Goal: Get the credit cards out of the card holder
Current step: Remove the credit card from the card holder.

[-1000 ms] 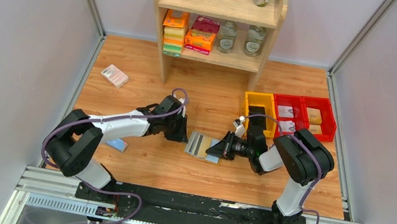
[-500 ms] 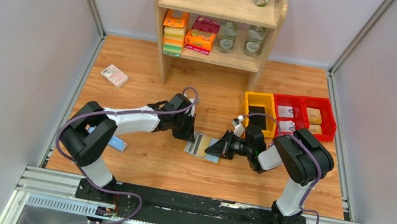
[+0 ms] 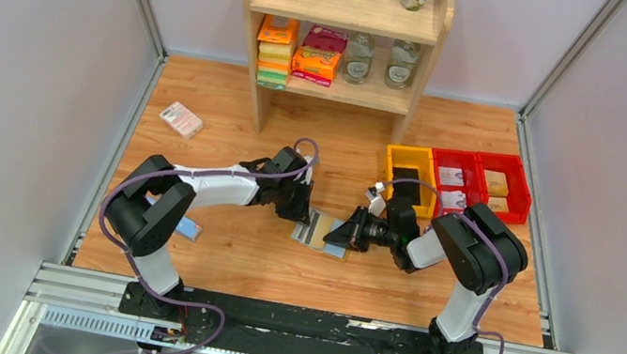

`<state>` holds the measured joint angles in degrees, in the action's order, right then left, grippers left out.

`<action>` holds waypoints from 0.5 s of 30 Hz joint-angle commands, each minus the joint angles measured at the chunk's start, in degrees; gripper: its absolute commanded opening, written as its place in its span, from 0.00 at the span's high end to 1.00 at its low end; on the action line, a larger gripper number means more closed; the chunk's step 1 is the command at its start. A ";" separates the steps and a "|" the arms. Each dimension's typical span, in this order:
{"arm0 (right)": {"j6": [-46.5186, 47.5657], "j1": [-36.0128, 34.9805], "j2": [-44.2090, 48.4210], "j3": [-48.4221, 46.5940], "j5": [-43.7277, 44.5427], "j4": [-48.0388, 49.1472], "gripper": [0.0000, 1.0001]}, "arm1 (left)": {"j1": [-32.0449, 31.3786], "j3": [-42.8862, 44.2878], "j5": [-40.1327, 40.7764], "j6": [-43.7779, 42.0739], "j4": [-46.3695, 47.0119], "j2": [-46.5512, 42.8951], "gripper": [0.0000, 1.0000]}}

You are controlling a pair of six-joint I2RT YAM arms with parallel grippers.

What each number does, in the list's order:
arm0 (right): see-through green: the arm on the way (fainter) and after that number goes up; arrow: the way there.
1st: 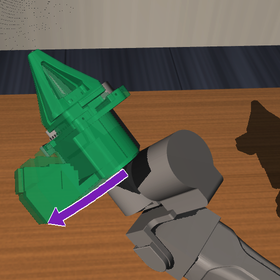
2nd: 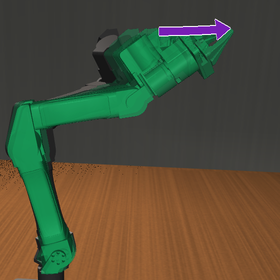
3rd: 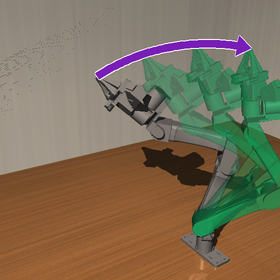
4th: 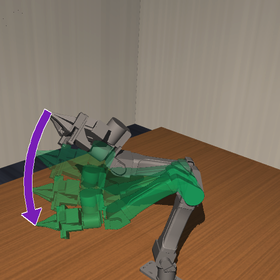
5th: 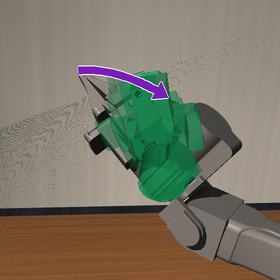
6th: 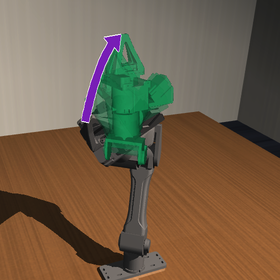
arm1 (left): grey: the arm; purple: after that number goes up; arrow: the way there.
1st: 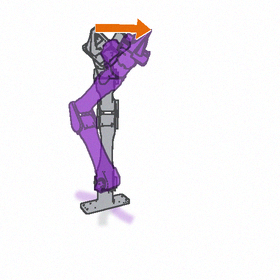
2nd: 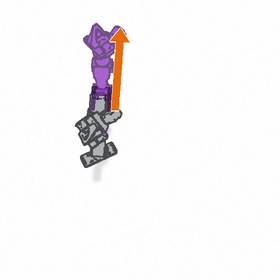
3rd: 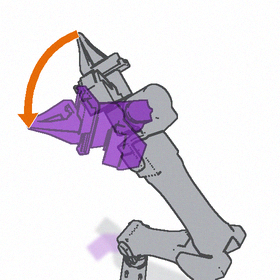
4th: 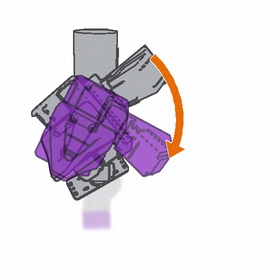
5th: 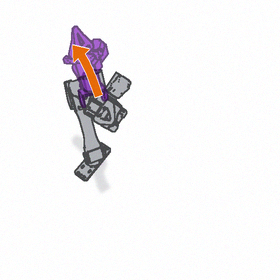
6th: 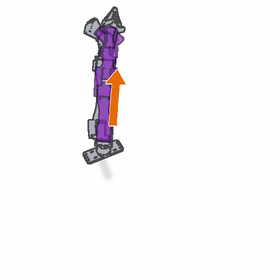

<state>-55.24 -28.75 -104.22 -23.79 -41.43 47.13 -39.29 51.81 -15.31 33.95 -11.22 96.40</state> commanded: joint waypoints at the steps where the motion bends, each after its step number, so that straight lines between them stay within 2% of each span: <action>1: 2.68 -0.34 2.53 -0.56 2.49 -3.44 1.00 | -0.18 0.48 3.88 -3.36 -4.33 2.21 1.00; 12: 5.23 0.19 6.23 -0.64 3.90 -9.78 1.00 | -0.18 -0.40 5.73 -4.42 -6.00 2.83 1.00; 13: 5.15 0.28 6.05 -0.56 3.90 -9.69 0.98 | -0.18 -0.31 5.64 -4.51 -6.00 2.92 1.00; 15: 4.97 0.19 5.61 -0.55 3.73 -9.26 0.88 | -0.18 -0.13 5.47 -4.60 -5.92 3.00 1.00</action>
<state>-52.01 -28.71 -99.26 -23.79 -38.87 39.16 -39.35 52.31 -14.48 32.60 -11.84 96.71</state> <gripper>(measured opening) 0.052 0.007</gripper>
